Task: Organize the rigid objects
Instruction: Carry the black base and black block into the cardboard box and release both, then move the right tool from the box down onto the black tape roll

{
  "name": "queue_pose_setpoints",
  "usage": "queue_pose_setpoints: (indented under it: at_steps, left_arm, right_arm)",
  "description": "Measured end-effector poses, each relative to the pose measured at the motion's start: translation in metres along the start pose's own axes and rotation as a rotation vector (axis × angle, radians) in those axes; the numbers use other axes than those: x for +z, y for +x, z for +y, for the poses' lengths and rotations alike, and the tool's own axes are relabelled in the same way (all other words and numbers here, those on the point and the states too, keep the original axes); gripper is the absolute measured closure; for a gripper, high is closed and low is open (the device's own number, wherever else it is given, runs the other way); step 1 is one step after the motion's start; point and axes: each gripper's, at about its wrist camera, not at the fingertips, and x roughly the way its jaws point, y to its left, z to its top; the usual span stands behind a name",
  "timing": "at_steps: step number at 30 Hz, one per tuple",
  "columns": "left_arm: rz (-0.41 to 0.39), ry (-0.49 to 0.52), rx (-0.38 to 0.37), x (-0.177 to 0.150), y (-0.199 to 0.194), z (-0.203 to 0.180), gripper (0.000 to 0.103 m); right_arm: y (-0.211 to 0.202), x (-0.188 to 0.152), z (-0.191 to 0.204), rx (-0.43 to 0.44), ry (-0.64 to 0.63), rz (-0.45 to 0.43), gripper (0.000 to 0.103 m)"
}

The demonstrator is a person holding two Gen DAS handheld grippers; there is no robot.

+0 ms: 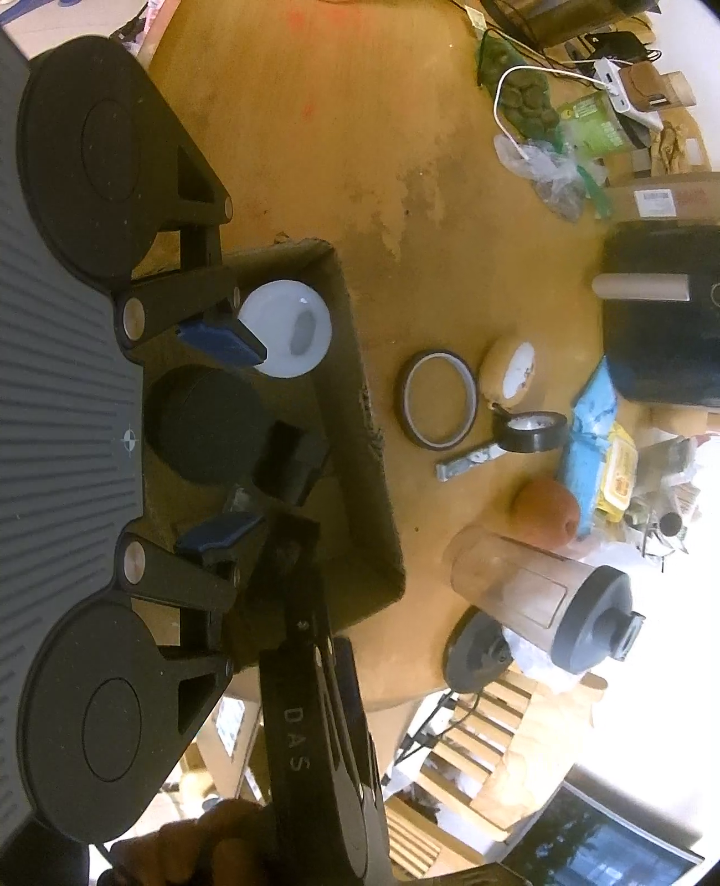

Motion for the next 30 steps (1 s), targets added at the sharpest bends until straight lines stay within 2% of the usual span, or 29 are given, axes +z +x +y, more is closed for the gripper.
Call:
queue_pose_setpoints:
  at_steps: [1,2,3,4,14,24,30]
  left_arm:
    - [-0.001,0.0,0.007,0.001,-0.001,0.0,0.043]
    - [-0.003,-0.001,0.017,0.001,-0.001,0.0,0.038]
    - [-0.007,-0.003,0.025,0.001,-0.002,0.0,0.037]
    - [-0.01,-0.006,0.03,0.001,-0.003,0.001,0.037]
    - [-0.018,-0.047,0.076,0.001,-0.01,0.008,0.036]
    - [-0.037,-0.145,0.169,0.0,-0.016,0.023,0.036]
    - [-0.036,-0.167,0.182,0.0,-0.016,0.03,0.036]
  right_arm:
    - [-0.001,0.001,0.001,-0.007,-0.003,-0.01,0.021]
    - [-0.003,0.001,0.002,-0.014,-0.007,-0.022,0.015]
    - [-0.004,0.001,0.002,-0.018,-0.011,-0.037,0.007]
    - [-0.006,0.002,0.002,-0.023,-0.013,-0.047,0.003]
    - [-0.004,0.004,0.002,-0.072,-0.021,-0.04,0.0]
    - [-0.005,0.01,0.012,-0.221,-0.089,-0.009,0.0]
    - [-0.004,0.013,0.015,-0.248,-0.109,-0.003,0.0]
